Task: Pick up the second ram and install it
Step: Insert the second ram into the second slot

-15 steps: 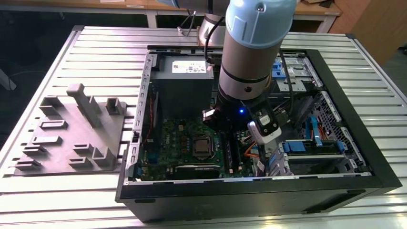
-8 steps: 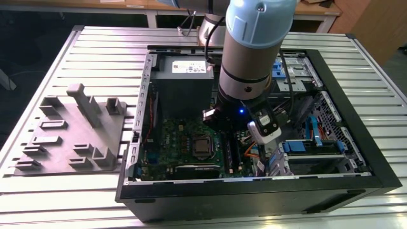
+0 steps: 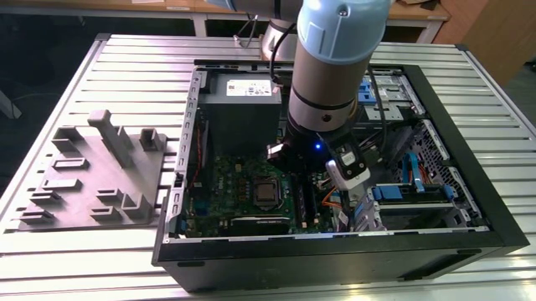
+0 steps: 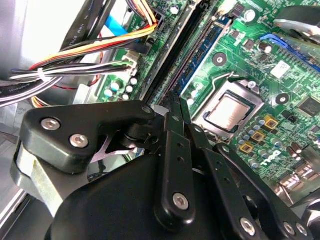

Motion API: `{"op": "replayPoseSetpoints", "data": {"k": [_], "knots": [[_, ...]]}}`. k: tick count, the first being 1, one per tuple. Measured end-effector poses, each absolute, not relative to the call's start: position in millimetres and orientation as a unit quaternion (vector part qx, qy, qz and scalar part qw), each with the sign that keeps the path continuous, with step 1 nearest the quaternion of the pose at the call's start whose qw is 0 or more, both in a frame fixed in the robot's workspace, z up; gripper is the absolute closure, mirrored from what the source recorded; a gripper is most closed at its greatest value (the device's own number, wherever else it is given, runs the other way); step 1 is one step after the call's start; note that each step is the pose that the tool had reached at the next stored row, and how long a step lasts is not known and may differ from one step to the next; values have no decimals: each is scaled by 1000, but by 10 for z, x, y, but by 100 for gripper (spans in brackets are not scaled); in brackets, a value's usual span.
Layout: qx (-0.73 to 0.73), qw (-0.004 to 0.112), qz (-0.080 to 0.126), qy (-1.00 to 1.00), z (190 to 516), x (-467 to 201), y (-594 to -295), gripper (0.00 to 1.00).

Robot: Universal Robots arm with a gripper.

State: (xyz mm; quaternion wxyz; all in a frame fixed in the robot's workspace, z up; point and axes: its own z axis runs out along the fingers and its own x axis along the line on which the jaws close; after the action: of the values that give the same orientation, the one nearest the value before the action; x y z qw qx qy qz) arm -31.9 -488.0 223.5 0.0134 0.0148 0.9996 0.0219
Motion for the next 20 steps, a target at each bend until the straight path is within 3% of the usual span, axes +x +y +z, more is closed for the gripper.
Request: {"op": "replayPoseSetpoints", "data": {"k": [20], "knots": [[15,13,22,1000,2192,-320,-4880,89]]}}
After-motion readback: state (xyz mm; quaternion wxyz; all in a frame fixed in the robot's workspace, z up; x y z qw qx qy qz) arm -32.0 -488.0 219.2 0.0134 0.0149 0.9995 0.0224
